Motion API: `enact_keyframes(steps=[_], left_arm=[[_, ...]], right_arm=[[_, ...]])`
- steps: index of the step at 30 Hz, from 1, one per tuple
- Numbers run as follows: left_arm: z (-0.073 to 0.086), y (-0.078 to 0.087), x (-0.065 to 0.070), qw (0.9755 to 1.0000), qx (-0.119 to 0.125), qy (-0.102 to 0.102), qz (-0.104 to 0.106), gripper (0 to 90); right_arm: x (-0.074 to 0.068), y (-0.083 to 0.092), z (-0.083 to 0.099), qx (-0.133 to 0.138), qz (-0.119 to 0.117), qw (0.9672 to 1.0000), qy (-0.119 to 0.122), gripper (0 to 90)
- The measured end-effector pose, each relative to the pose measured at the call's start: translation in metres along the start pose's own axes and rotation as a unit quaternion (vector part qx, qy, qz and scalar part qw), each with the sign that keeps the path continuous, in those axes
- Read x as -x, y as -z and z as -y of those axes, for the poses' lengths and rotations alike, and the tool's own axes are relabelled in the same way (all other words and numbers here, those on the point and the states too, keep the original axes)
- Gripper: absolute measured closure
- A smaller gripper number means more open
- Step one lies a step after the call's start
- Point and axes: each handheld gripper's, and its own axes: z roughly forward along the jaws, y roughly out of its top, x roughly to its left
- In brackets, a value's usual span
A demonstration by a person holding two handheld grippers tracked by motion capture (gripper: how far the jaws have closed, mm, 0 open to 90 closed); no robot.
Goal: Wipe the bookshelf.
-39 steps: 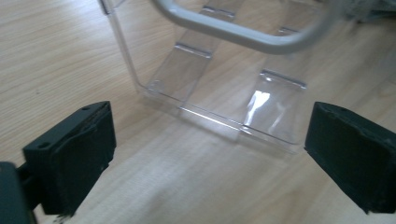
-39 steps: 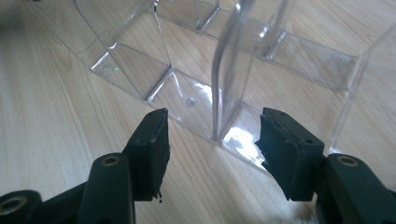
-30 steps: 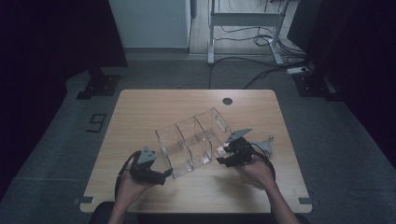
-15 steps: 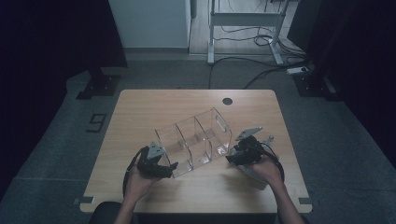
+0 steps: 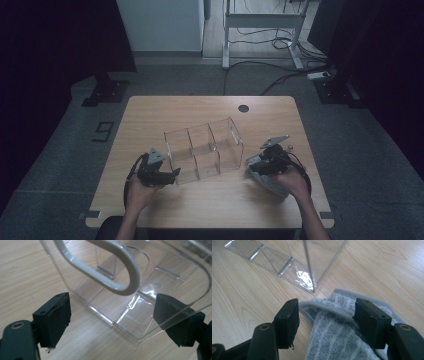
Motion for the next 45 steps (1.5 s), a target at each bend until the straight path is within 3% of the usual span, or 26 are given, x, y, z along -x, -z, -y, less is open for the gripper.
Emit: enact_keyframes(steps=[4,8,15,22,36,45], left_arm=[[0.001,-0.001,-0.004,1.0,0.0,0.008,-0.004,15.6],[0.002,-0.013,0.006,0.9996,-0.019,-0.014,-0.012,19.8],[0.004,-0.014,0.004,0.9996,-0.025,-0.004,-0.011,48.6],[0.004,-0.013,-0.006,0.9993,-0.028,0.007,-0.026,60.8],[0.006,-0.01,-0.029,0.9985,-0.038,0.022,-0.031,75.8],[0.009,-0.006,-0.039,0.9988,-0.038,0.022,-0.024,80.3]], right_arm=[[0.003,0.001,0.002,-0.001,0.006,1.0,-0.003,35.9],[0.007,0.001,0.004,-0.003,0.01,0.9999,-0.007,34.8],[0.008,-0.002,0.008,-0.012,0.016,0.9998,-0.004,33.8],[0.009,0.0,0.011,-0.014,0.019,0.9997,-0.007,33.8],[0.016,0.013,0.017,0.003,0.018,0.9996,-0.023,32.2],[0.017,0.01,0.025,-0.011,0.017,0.9996,-0.021,29.7]])
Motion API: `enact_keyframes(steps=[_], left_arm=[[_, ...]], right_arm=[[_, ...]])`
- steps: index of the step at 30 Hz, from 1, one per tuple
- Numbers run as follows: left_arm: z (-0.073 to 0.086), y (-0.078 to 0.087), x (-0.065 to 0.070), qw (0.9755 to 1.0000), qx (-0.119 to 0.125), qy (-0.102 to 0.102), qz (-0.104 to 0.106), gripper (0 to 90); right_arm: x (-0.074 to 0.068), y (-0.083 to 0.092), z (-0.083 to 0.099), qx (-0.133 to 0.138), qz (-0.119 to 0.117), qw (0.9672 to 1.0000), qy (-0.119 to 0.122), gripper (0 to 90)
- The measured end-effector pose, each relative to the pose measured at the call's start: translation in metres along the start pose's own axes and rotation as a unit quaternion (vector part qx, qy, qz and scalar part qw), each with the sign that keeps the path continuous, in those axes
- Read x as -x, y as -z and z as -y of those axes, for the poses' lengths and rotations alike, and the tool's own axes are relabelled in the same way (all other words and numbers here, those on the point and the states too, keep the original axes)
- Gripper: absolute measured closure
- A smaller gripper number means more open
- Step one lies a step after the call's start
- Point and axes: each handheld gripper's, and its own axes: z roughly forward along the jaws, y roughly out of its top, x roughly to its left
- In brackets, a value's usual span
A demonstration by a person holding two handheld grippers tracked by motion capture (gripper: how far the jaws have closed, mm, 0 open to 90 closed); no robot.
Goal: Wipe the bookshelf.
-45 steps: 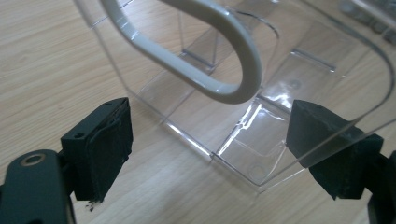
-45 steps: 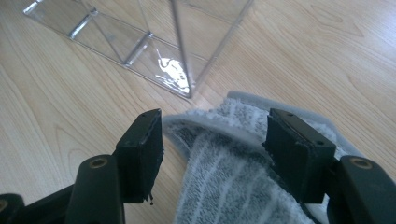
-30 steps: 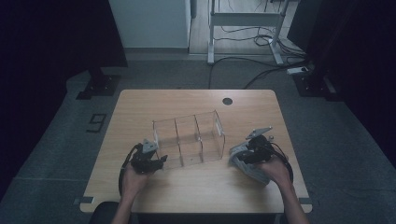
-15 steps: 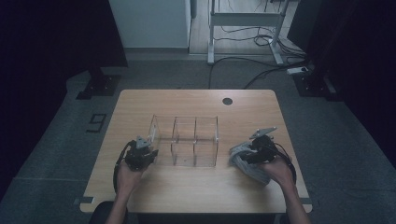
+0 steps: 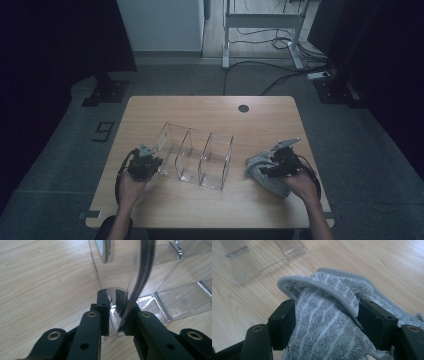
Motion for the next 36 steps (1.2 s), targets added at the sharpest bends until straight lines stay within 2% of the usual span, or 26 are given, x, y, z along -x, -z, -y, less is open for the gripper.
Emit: enact_keyframes(steps=[5,9,12,18,20,21,23,26,28,30,33,36], left_arm=[[0.001,0.001,-0.003,1.0,0.001,-0.003,0.005,82.0],[0.001,0.001,-0.005,0.9999,0.002,-0.005,0.011,82.8],[0.002,0.001,-0.007,0.9998,0.003,-0.009,0.015,82.9],[0.003,0.0,-0.01,0.9996,0.01,-0.013,0.024,82.1],[0.003,0.0,-0.011,0.9996,0.012,-0.012,0.025,81.8],[0.003,0.0,-0.011,0.9995,0.013,-0.012,0.025,81.7],[0.003,-0.001,-0.012,0.9994,0.013,-0.013,0.029,81.0],[0.004,-0.004,-0.011,0.9994,0.006,-0.016,0.03,77.4],[0.004,-0.005,-0.011,0.9994,0.005,-0.018,0.028,74.1],[0.004,-0.005,-0.011,0.9996,0.007,-0.018,0.021,66.8],[0.004,-0.005,-0.012,0.9996,0.013,-0.011,0.021,59.7],[0.005,-0.004,-0.014,0.9995,0.018,-0.005,0.024,57.3]], right_arm=[[0.0,-0.013,0.003,-0.023,0.002,0.9997,0.004,27.0],[0.001,-0.023,0.007,-0.045,0.015,0.9989,0.006,25.5],[0.002,-0.029,0.01,-0.053,0.01,0.9986,0.005,23.7],[0.0,-0.041,0.014,-0.071,0.01,0.9972,0.023,16.9],[-0.003,-0.043,0.015,-0.079,0.018,0.9961,0.036,15.8],[-0.005,-0.045,0.015,-0.086,0.026,0.9947,0.05,15.6],[-0.008,-0.046,0.014,-0.092,0.034,0.9935,0.058,16.5],[-0.007,-0.045,0.015,-0.088,0.034,0.9944,0.046,23.3],[-0.004,-0.043,0.017,-0.078,0.042,0.9957,0.027,34.0],[-0.002,-0.041,0.018,-0.073,0.05,0.9961,0.009,42.2],[-0.001,-0.037,0.018,-0.078,0.062,0.995,-0.007,56.6],[-0.001,-0.035,0.019,-0.078,0.063,0.9948,-0.015,62.7]])
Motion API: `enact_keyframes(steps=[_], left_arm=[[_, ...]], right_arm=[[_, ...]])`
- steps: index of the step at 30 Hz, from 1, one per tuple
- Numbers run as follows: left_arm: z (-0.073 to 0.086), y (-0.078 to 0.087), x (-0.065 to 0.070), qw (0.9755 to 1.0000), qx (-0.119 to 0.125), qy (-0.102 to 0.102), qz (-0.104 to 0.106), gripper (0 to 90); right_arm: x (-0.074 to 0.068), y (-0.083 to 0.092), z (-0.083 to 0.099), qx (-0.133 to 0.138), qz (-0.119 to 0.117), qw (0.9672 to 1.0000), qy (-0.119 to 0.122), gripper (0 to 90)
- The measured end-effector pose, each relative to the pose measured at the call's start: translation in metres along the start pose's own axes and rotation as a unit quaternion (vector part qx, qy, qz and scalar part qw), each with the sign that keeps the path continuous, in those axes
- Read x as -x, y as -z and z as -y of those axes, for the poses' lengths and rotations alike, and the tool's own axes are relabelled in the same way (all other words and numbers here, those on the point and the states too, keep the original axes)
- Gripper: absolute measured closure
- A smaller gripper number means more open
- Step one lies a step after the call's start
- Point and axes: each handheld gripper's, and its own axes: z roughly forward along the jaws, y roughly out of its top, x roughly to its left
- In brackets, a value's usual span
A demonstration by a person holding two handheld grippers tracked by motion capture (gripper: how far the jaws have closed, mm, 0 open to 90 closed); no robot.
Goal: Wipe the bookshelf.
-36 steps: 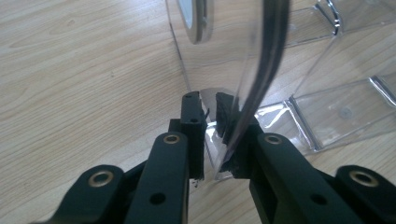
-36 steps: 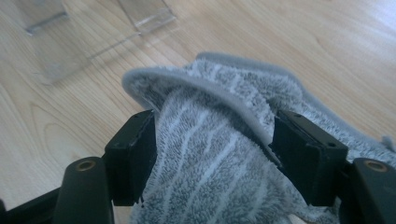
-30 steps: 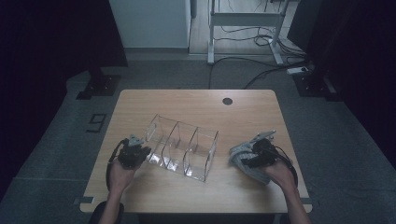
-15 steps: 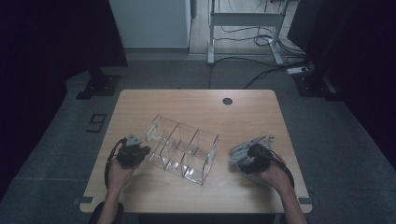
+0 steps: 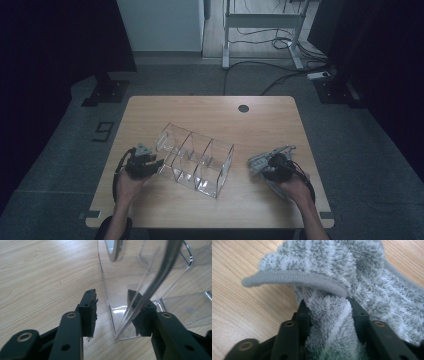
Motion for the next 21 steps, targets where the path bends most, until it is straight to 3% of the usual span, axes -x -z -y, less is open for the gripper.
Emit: enact_keyframes(steps=[5,12,15,21], left_arm=[[0.001,-0.001,-0.001,1.0,0.002,0.0,0.008,61.2],[0.001,-0.002,-0.001,0.9999,-0.004,-0.002,0.009,74.6],[-0.001,-0.004,0.001,0.9999,-0.006,-0.007,0.01,79.9],[-0.003,-0.005,0.002,0.9999,-0.011,-0.01,0.003,82.0]], right_arm=[[0.002,0.007,0.003,0.019,-0.013,0.9997,-0.007,65.2],[-0.003,0.025,-0.002,0.062,-0.027,0.9977,-0.011,65.0],[-0.006,0.033,-0.005,0.074,-0.028,0.9969,-0.001,64.8],[-0.015,0.053,-0.014,0.108,-0.04,0.9932,0.013,64.9]])
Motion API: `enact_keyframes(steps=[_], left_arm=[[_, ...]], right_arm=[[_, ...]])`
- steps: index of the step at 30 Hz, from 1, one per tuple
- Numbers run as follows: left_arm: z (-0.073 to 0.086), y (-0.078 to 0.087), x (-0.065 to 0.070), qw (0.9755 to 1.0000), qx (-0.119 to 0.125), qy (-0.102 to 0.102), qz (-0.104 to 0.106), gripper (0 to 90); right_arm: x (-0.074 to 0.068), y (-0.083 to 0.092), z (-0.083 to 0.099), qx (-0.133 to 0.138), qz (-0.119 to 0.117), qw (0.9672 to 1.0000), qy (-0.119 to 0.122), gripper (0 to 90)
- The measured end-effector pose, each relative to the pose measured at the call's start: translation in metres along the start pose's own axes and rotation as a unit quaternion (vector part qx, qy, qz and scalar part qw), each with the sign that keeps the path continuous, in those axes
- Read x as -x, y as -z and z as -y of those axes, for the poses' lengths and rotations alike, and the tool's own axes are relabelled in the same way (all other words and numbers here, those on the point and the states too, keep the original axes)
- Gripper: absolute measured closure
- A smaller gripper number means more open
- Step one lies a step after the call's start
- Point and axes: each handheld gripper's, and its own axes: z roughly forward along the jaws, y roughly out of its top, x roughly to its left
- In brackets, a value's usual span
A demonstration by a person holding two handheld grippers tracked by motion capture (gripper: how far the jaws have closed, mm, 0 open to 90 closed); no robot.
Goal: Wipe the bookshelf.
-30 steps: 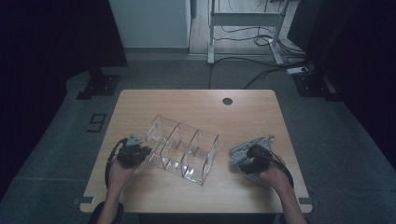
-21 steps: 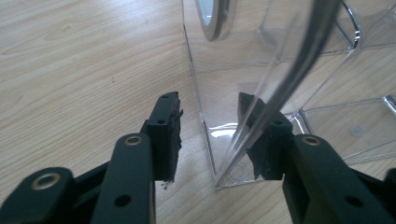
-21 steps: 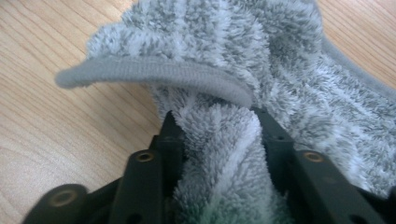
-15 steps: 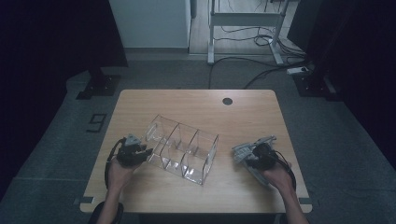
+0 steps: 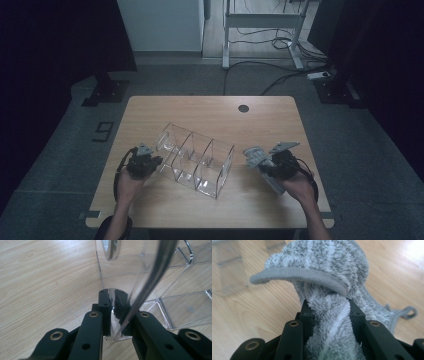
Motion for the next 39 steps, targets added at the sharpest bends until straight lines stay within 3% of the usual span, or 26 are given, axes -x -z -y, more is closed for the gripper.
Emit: enact_keyframes(steps=[6,12,19,26,39], left_arm=[[-0.002,-0.001,0.003,1.0,-0.001,-0.007,0.0,82.9],[-0.003,-0.002,0.004,1.0,0.0,-0.008,0.003,83.3],[-0.005,-0.004,0.007,0.9997,-0.004,-0.023,0.002,83.8],[-0.006,-0.004,0.009,0.9996,-0.007,-0.026,-0.004,84.3],[-0.009,-0.007,0.012,0.9995,-0.014,-0.007,-0.029,86.8]], right_arm=[[-0.014,0.011,-0.013,0.02,-0.018,0.9993,0.025,64.9],[-0.028,0.013,-0.024,0.021,-0.032,0.9979,0.052,64.8],[-0.038,0.009,-0.038,0.036,-0.039,0.9964,0.067,64.8],[-0.042,-0.002,-0.042,0.035,-0.044,0.9955,0.077,65.0],[-0.059,0.0,-0.044,0.032,-0.054,0.993,0.1,65.5]])
